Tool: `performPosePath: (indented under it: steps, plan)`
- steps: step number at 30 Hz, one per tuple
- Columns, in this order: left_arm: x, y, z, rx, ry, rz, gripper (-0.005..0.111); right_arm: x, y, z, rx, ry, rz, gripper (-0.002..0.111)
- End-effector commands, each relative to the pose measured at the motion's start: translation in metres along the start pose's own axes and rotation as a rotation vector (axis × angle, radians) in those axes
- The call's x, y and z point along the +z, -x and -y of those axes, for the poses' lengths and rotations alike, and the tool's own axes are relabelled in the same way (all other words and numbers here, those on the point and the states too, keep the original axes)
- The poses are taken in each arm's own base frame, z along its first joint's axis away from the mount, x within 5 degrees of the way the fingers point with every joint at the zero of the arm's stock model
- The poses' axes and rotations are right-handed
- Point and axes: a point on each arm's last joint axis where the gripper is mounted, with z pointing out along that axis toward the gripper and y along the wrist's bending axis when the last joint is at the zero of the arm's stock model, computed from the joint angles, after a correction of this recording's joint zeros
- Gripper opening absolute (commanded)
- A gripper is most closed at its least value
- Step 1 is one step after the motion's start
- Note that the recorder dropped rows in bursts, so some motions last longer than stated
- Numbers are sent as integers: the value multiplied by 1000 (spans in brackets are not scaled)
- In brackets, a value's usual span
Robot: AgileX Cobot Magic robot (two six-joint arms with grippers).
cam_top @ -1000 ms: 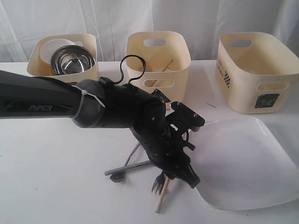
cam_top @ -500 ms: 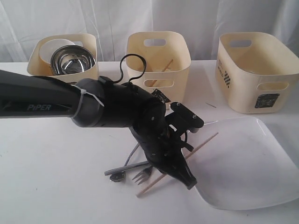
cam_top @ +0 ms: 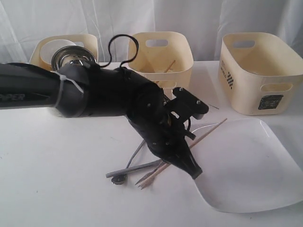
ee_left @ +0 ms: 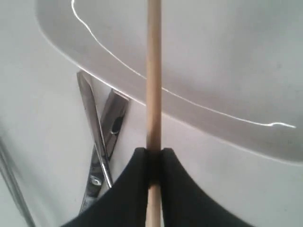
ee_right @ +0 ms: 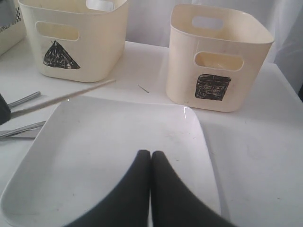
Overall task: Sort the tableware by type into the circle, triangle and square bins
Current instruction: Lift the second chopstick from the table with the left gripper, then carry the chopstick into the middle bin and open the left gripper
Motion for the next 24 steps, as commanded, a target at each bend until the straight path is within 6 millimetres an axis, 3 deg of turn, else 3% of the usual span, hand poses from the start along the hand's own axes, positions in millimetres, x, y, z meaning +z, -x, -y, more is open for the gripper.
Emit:
performPosePath:
  steps: [1,8,18,21,24]
  plan:
    - [-30,8,0,-4,6,71,0,0,-1,0,6,-2,9,0]
    - [-68,35,-11,43,86,384,0,0,-1,0,6,-2,9,0]
    - [-112,62,-79,-53,231,599,0,0,-1,0,6,-2,9,0]
    - [-119,74,-91,19,287,649,0,0,-1,0,6,-2,9,0]
    - [-111,86,-96,85,324,696,0,0,-1,0,6,-2,9,0]
